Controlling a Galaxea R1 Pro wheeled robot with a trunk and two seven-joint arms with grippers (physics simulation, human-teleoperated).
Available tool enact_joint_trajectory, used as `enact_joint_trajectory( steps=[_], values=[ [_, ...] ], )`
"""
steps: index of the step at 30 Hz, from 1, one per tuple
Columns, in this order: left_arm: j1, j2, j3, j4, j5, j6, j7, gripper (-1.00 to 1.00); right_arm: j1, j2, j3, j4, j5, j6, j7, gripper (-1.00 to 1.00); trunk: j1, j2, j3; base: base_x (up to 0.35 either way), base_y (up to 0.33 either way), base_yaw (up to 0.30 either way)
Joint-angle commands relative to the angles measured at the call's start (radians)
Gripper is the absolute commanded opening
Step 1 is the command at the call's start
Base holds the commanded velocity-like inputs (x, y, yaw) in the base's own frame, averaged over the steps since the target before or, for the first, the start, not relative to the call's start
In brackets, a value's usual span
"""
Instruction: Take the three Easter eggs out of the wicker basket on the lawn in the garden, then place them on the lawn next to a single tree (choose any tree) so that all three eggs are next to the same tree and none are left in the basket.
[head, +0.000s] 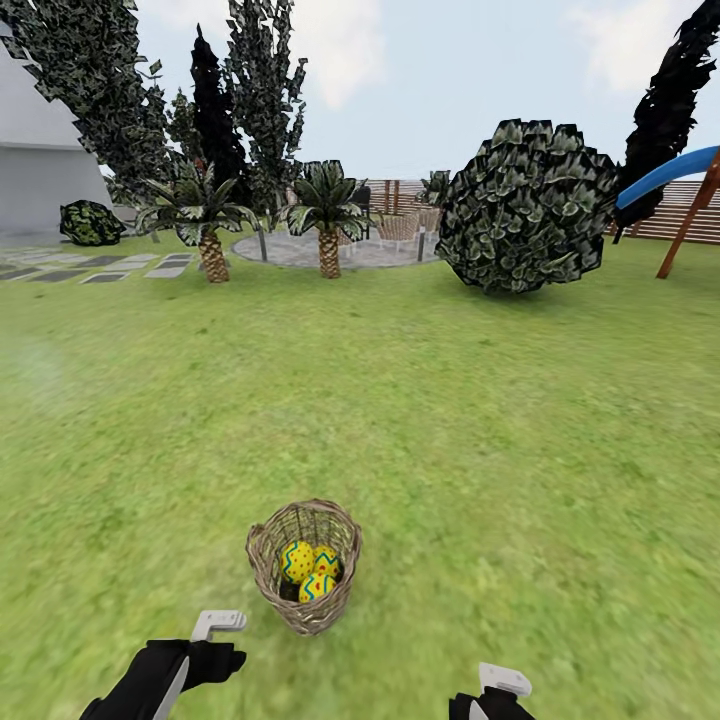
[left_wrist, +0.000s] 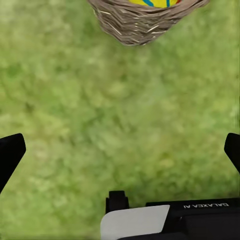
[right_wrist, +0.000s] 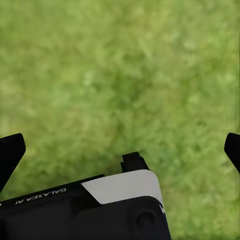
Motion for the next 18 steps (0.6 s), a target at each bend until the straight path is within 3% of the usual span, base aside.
enact_joint_trajectory(
  steps=[1, 6, 18],
  values=[
    [0.000, -0.001, 0.004, -0.002, -0.011, 0.004, -0.009, 1.00, 0.000, 0.001, -0.002, -0.002, -0.009, 0.003, -0.005, 1.00, 0.000, -0.001, -0.001, 0.000, 0.001, 0.000],
    [0.000, 0.000, 0.004, -0.002, -0.011, 0.004, -0.009, 1.00, 0.000, 0.001, -0.002, -0.002, -0.009, 0.003, -0.005, 1.00, 0.000, -0.001, -0.001, 0.097, 0.078, -0.001],
    [0.000, 0.000, 0.003, -0.002, -0.012, -0.009, -0.008, 1.00, 0.000, 0.001, -0.003, -0.002, -0.009, 0.003, -0.005, 1.00, 0.000, -0.001, -0.001, 0.233, 0.157, -0.037]
  ],
)
